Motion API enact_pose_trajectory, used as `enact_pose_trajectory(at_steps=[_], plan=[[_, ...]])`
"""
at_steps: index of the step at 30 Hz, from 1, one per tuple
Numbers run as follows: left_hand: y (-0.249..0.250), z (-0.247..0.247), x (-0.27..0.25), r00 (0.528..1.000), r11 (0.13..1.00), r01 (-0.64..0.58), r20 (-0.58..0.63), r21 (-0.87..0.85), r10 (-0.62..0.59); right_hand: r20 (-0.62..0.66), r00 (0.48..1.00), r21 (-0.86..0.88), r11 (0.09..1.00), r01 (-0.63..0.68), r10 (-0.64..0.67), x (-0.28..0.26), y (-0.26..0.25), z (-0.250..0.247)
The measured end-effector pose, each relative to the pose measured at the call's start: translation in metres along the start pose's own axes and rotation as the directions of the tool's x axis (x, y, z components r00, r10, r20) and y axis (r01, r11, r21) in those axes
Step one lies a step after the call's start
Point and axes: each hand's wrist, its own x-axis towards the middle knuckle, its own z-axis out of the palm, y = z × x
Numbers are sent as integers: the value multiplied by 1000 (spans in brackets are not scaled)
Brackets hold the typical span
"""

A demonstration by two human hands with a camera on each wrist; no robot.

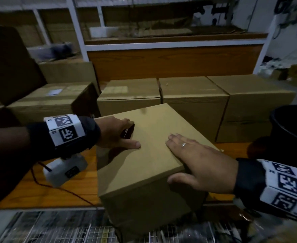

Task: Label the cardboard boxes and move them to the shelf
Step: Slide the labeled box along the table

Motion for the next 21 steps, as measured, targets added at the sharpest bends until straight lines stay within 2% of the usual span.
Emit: enact_pose_trajectory(at_steps=[5,9,13,18,21], plan=[[-19,-1,6,998,998,-39,42,39,37,28,999,33,999,23,-24,13,-32,0],[-23,-1,11,996,997,-72,52,41,70,105,990,125,989,77,-91,42,-33,-28],[-29,1,16,997,997,-72,4,0,72,187,975,-31,991,132,-124,83,-16,-46],[-36,3,22,996,995,-84,-18,-53,83,348,926,-97,977,190,-145,90,-16,-44],[-39,4,25,995,993,-94,-31,-74,92,375,924,-147,979,141,-77,104,-7,-59]])
